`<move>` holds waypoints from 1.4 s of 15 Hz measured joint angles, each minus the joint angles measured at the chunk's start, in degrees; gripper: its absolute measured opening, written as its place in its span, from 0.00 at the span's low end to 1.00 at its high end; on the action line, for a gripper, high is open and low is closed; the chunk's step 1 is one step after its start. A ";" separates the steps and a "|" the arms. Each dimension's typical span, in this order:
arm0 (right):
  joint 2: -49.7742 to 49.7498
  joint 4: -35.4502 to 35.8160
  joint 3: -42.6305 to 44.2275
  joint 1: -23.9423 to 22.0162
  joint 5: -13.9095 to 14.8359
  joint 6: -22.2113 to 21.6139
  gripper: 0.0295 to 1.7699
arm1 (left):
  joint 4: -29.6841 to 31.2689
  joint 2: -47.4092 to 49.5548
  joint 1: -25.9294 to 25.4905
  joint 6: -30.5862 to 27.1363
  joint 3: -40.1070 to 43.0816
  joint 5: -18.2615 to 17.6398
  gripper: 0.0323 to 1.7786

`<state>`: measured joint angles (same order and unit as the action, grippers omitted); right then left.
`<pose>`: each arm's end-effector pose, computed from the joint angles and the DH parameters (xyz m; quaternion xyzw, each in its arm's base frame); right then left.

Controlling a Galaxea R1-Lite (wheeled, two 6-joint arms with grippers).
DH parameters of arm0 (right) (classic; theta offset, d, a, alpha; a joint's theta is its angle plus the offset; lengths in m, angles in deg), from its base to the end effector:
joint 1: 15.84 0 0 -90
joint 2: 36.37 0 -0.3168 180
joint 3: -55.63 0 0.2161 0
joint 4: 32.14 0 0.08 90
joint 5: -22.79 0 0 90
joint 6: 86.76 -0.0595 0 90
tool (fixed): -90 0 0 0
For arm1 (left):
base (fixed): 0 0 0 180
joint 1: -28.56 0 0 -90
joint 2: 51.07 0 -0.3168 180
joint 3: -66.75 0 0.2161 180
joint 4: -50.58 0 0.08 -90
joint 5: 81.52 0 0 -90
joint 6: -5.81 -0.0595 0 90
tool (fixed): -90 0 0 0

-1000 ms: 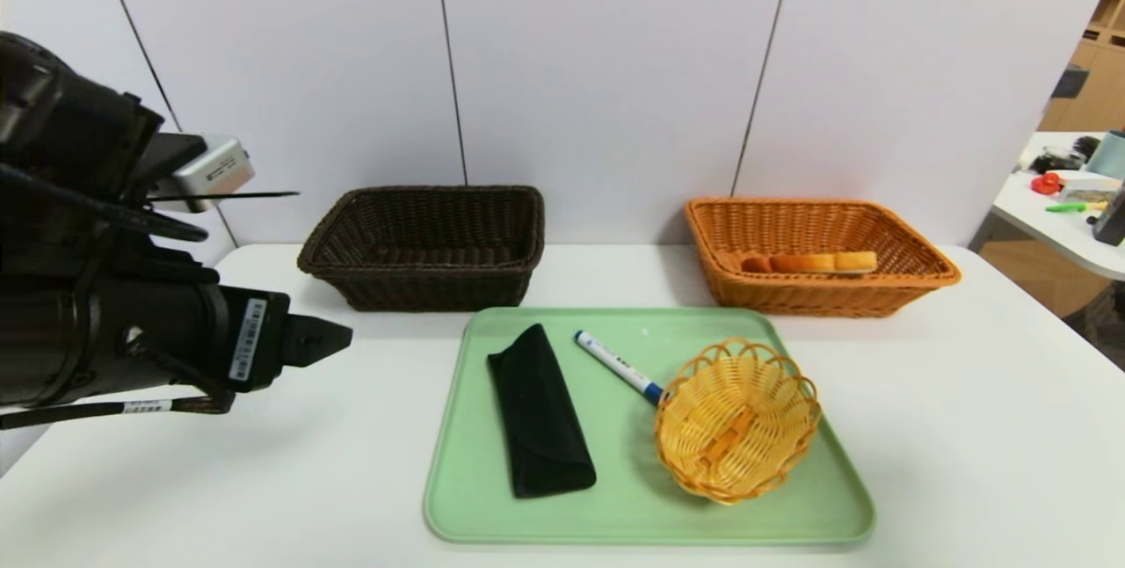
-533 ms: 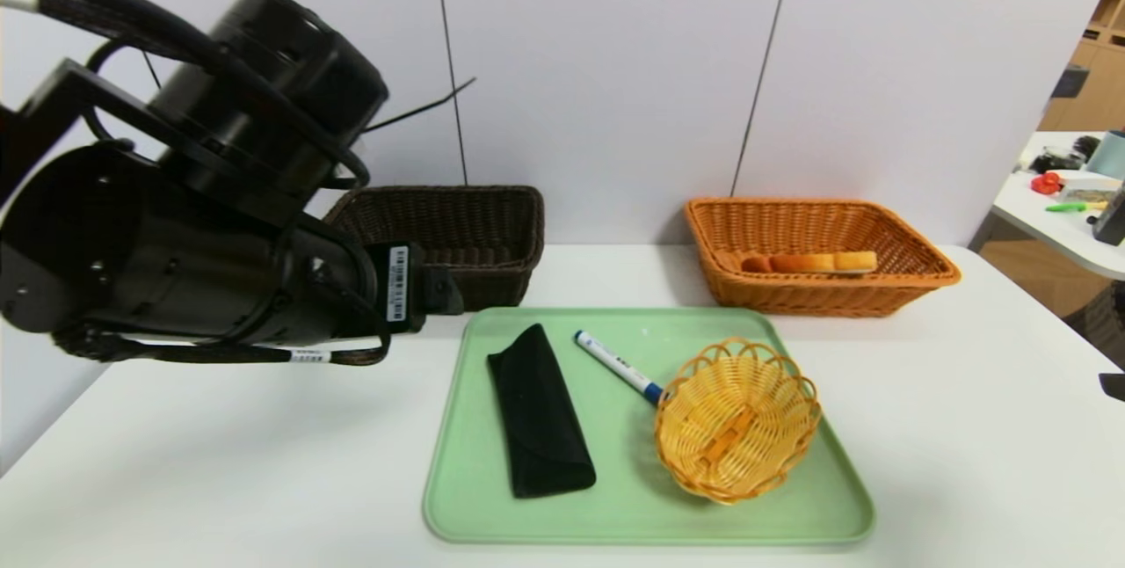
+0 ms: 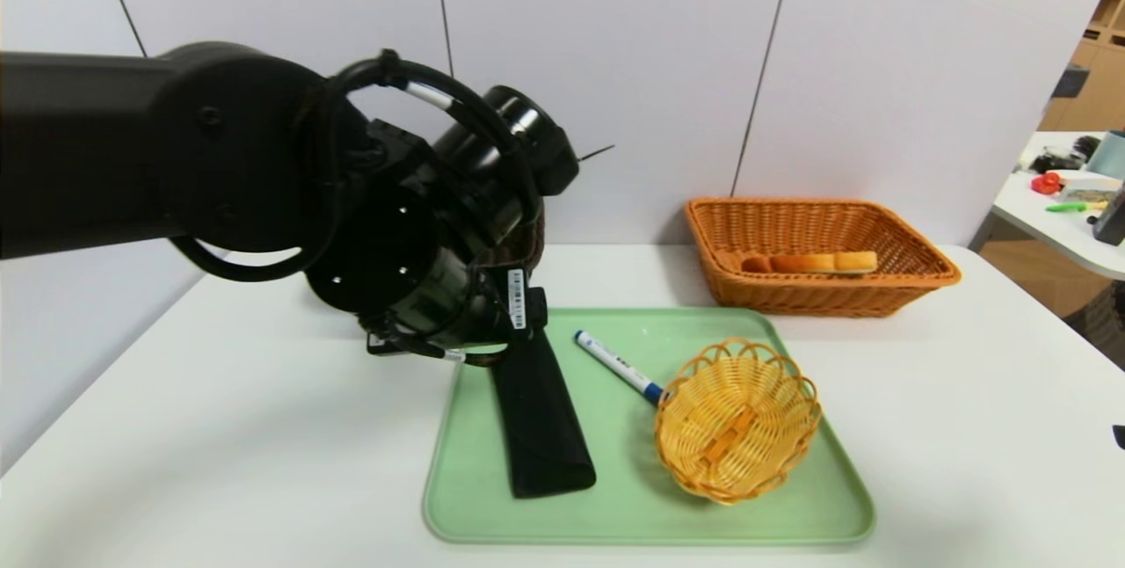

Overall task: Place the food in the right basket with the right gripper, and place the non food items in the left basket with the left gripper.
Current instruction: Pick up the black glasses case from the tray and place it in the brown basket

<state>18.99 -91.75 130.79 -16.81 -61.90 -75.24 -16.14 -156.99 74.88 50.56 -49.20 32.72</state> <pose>0.1301 -0.0077 0.2447 -0.1071 0.3437 -0.0171 0.9328 0.2756 -0.2532 0.2301 -0.0753 0.4226 -0.0083 0.9032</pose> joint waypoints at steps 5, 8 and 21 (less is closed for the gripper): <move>-2.15 0.37 -2.15 0.00 0.27 -1.18 0.96 | -1.85 -7.97 1.05 7.20 -5.51 -2.51 0.95; -2.26 2.07 -2.23 0.00 0.27 -1.16 0.96 | -4.90 -11.65 1.06 10.95 -8.87 -4.79 0.95; 0.30 6.05 -2.89 0.00 0.11 -1.19 0.96 | -6.25 -20.43 0.48 13.26 -12.46 -7.36 0.95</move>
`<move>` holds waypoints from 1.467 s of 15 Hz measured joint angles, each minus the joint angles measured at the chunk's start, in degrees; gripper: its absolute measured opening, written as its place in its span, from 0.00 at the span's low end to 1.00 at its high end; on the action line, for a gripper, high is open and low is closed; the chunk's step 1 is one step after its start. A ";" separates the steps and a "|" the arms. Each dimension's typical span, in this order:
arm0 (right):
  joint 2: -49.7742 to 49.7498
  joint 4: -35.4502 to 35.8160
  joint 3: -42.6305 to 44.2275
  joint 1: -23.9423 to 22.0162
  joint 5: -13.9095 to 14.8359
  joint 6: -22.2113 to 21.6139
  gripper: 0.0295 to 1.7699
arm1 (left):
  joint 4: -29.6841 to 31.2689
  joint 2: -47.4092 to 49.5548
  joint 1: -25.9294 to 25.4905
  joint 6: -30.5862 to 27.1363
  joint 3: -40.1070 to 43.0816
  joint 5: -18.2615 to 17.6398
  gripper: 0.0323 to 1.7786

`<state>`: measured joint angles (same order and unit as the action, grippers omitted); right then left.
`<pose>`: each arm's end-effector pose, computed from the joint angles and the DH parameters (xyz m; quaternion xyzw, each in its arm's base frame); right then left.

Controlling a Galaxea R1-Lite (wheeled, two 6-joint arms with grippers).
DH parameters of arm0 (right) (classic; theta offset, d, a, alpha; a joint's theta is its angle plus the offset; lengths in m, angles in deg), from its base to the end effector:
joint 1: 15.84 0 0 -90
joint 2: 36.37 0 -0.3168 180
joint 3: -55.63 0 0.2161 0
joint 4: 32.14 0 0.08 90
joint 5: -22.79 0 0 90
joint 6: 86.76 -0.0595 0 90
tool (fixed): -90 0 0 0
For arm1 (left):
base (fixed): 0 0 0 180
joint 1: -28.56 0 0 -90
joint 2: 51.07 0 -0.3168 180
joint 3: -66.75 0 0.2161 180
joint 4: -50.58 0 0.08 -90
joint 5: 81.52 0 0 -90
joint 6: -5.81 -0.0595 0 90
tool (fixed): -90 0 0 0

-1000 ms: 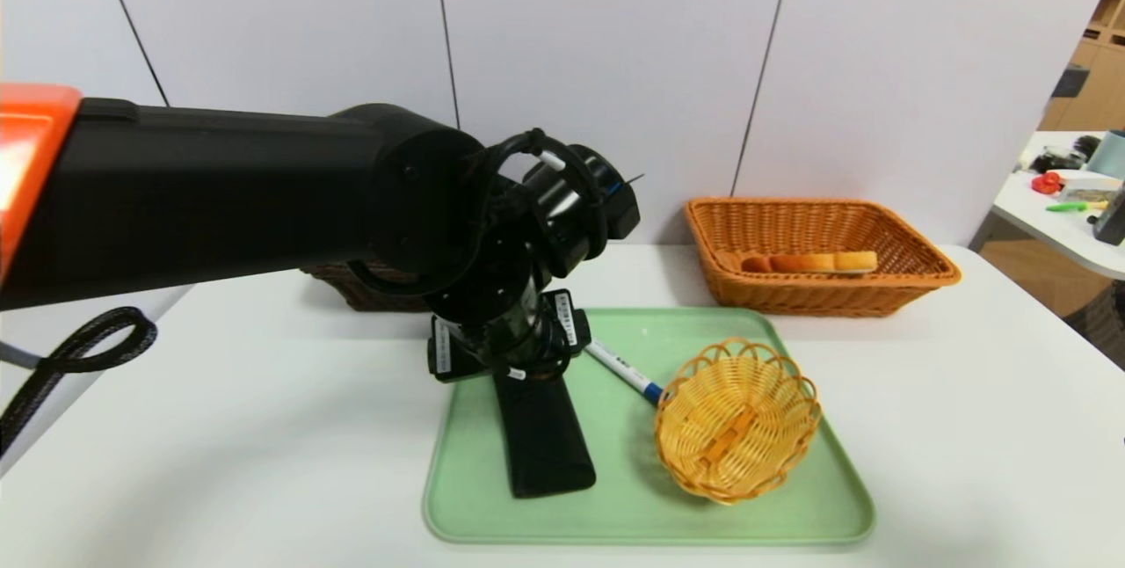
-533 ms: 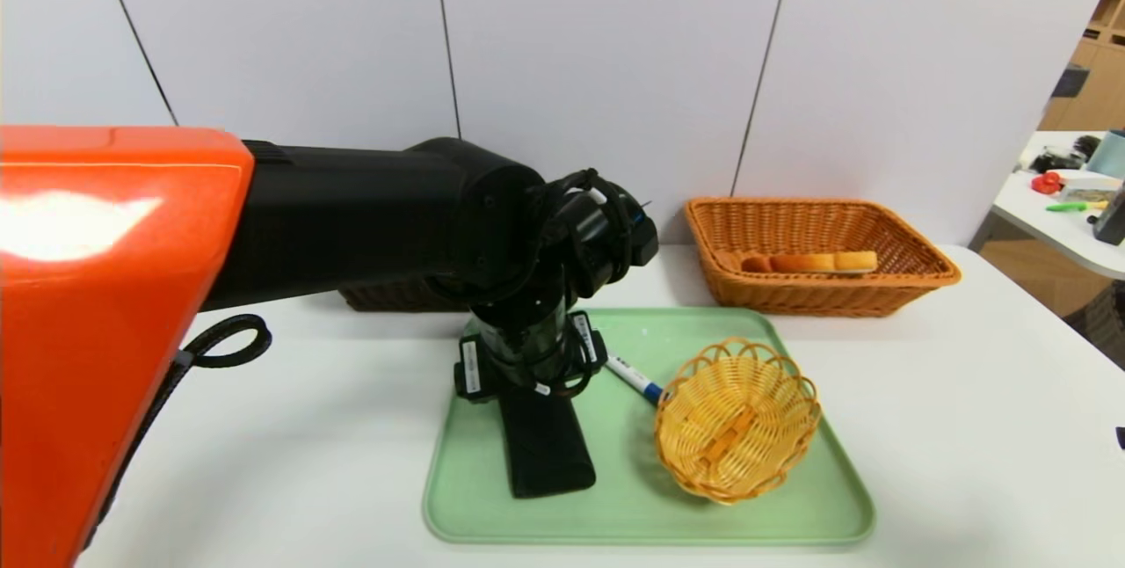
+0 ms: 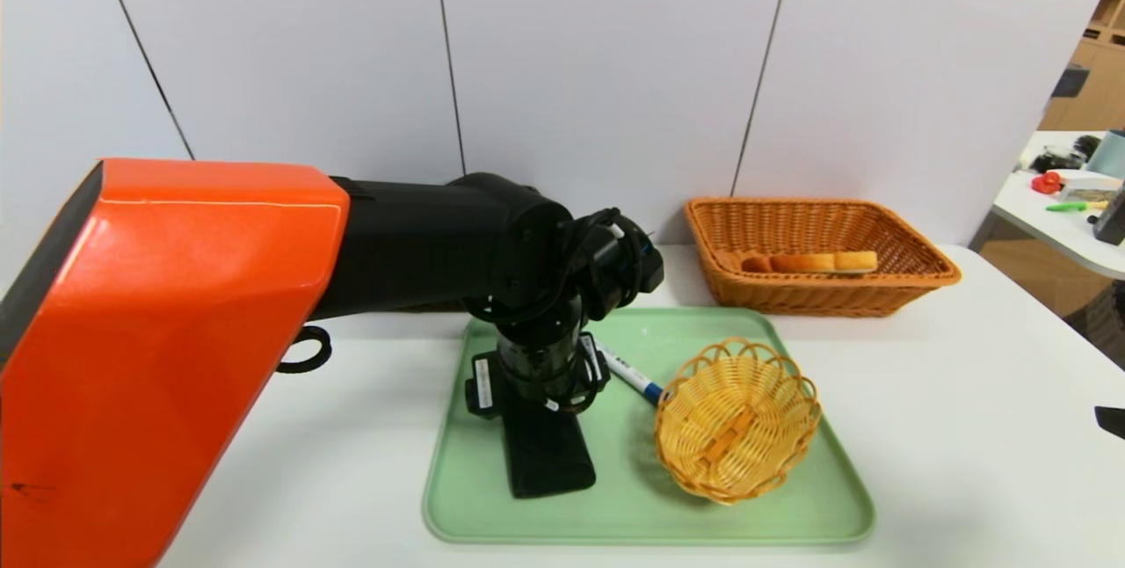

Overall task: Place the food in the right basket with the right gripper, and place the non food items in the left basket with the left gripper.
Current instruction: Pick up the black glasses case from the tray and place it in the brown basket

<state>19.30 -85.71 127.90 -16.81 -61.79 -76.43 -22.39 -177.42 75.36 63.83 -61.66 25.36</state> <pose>0.1396 -0.0080 0.2396 -0.0975 0.3203 -0.0241 0.9420 0.3196 -0.3151 0.1335 -0.1140 0.5329 0.0551 0.8366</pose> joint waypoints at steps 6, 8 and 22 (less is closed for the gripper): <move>2.01 2.39 0.11 0.00 -0.22 -0.05 0.96 | -0.04 -1.56 -2.16 0.67 -0.15 -1.32 0.95; 2.56 2.41 0.33 0.00 -0.30 -0.02 0.96 | 0.02 -2.21 -3.01 0.66 -0.30 -1.27 0.95; 5.75 5.51 0.35 0.39 -0.35 0.06 0.96 | -0.52 -1.76 -3.15 0.85 -0.80 -2.11 0.95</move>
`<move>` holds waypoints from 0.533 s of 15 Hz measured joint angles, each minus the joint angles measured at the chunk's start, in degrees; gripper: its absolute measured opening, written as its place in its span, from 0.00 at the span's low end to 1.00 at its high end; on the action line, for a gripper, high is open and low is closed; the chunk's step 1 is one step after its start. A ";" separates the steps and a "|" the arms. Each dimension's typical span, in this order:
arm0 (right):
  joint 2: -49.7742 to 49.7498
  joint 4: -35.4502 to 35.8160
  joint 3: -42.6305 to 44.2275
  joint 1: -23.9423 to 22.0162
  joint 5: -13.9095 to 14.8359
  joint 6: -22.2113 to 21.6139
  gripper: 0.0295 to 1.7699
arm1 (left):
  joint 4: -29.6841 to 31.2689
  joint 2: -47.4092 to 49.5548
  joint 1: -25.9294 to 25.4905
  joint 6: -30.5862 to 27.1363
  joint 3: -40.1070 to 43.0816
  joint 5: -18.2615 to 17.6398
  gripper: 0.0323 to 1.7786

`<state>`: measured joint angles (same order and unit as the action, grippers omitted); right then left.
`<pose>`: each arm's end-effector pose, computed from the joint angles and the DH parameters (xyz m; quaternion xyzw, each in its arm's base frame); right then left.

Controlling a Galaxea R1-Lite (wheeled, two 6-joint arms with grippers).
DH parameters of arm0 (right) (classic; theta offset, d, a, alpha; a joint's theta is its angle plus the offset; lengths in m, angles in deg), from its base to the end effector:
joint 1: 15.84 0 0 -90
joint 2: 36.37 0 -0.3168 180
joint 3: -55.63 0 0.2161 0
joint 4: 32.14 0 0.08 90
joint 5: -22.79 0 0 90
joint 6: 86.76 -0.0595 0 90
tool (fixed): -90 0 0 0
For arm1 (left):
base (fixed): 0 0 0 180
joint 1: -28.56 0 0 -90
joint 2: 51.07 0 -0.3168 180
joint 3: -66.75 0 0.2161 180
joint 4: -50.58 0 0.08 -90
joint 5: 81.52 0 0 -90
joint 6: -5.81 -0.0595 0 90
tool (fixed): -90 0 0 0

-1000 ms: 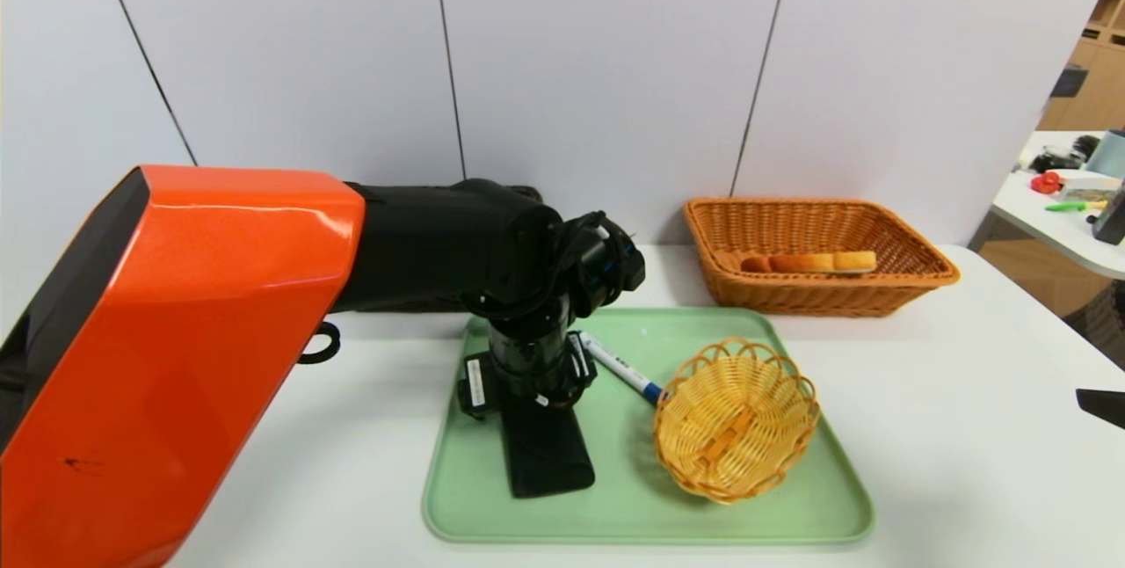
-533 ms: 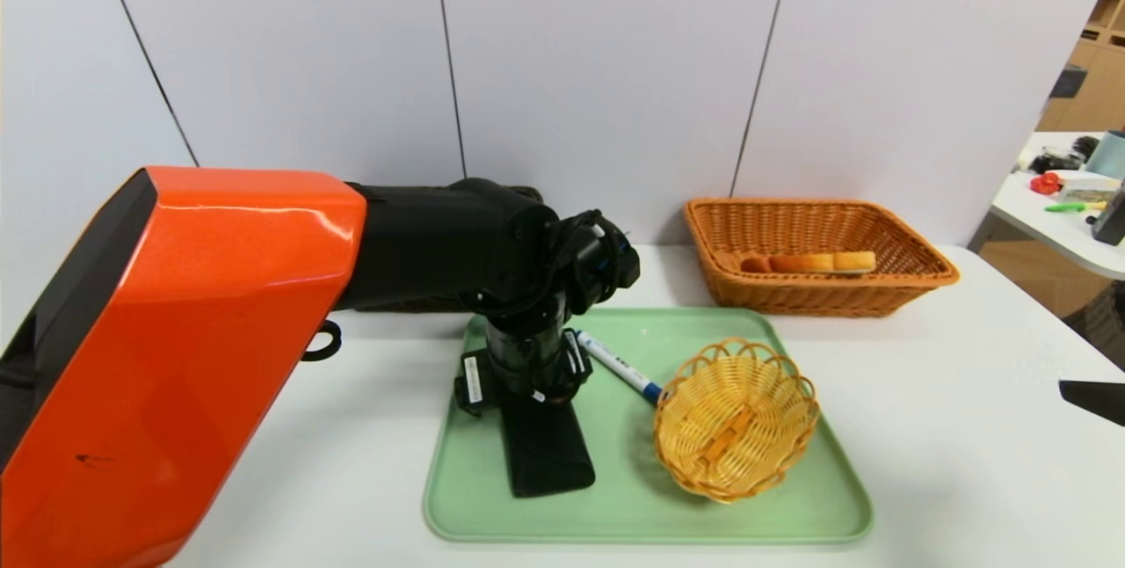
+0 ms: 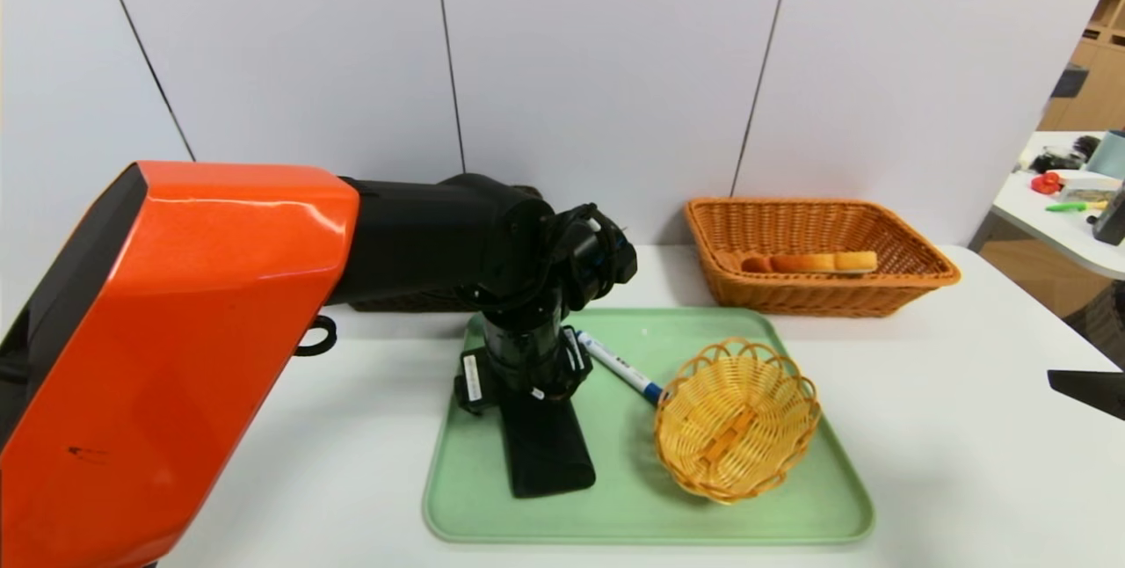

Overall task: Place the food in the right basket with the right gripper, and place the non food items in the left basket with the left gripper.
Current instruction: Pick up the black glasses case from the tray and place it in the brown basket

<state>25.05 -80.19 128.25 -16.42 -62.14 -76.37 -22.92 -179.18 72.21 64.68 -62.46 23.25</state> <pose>0.1718 -0.0070 0.2367 -0.0981 0.3188 -0.0180 0.9426 0.3384 -0.3018 0.1223 -0.1330 0.5478 0.0781 0.8222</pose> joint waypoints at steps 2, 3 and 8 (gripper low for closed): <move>-0.02 -0.04 -0.04 0.13 0.00 -0.02 0.96 | -1.13 0.05 0.04 -0.09 0.11 0.10 0.77; -0.07 -0.06 -0.06 0.13 -0.01 -0.02 0.96 | -1.22 0.13 0.04 -0.05 0.11 0.18 0.68; -0.22 -0.17 -0.33 0.13 -0.01 0.00 0.96 | -1.46 0.93 0.61 0.02 0.06 0.29 0.42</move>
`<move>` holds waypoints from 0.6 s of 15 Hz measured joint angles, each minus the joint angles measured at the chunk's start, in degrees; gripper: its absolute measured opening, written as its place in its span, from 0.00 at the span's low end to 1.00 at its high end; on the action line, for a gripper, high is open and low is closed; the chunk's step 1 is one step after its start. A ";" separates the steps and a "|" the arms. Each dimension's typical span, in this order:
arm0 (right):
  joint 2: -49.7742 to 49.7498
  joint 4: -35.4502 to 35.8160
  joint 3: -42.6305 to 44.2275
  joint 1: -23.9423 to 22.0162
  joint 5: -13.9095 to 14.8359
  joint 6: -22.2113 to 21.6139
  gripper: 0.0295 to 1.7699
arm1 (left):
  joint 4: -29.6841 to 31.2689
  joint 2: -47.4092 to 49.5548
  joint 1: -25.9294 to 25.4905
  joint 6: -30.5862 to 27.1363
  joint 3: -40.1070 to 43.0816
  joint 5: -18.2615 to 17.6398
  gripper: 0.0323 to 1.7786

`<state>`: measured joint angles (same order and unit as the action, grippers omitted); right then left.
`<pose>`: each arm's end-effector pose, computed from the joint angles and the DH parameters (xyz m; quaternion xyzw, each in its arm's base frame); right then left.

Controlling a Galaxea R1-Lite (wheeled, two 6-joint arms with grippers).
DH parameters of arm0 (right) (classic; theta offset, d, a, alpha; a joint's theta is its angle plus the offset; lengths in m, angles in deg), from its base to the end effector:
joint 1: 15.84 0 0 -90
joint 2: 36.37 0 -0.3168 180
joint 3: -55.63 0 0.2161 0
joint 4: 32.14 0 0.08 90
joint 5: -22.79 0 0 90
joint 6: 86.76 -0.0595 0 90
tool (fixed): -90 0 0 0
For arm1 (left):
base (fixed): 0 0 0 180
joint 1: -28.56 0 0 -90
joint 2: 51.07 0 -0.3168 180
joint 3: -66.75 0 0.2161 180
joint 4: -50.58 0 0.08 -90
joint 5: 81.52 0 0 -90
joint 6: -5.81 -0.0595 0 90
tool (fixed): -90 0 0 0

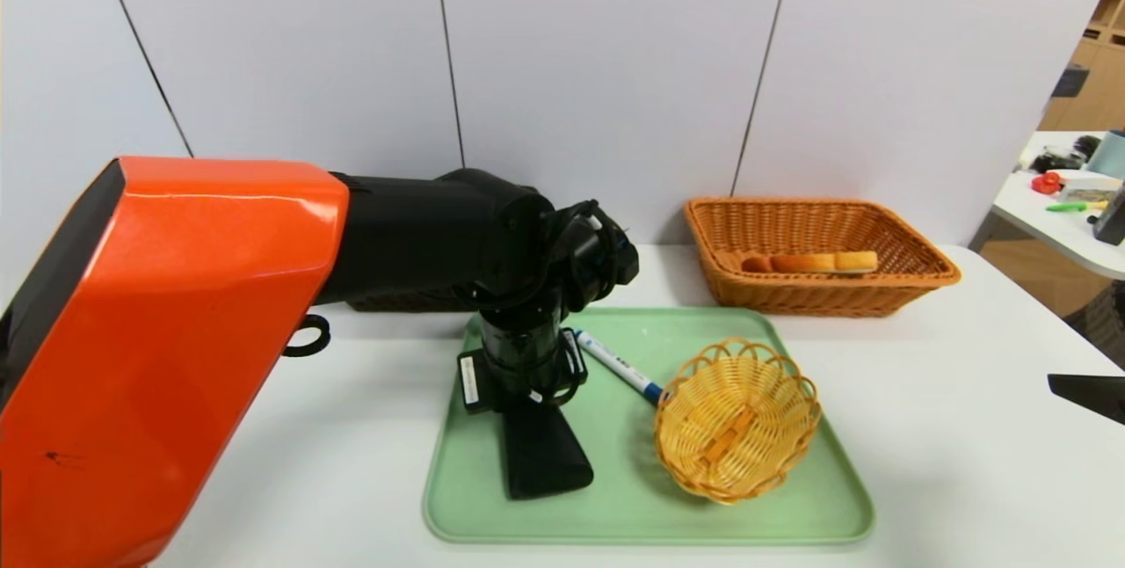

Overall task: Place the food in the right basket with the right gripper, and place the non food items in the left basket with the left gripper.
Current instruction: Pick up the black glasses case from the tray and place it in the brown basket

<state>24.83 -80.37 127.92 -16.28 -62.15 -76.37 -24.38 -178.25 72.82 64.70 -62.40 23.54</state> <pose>0.1704 -0.0066 0.2351 -0.0985 0.3210 -0.0165 0.9418 0.3314 -0.3013 0.1284 -0.1261 0.5497 0.0776 0.8221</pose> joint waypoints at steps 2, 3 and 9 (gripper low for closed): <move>0.00 0.02 -0.02 0.00 -0.05 -0.02 0.96 | -0.09 0.98 0.77 -0.13 0.11 -0.05 0.37; 0.00 0.00 -0.04 0.00 -0.07 0.00 0.96 | -0.59 1.69 1.65 -0.32 0.18 -0.11 0.33; 0.01 0.11 -0.66 -0.02 -0.10 -0.11 0.96 | -2.47 7.69 8.29 -0.95 -0.06 -2.21 0.29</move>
<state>24.85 -80.26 127.26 -16.31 -62.25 -76.48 -26.86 -170.56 81.11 63.75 -62.46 21.34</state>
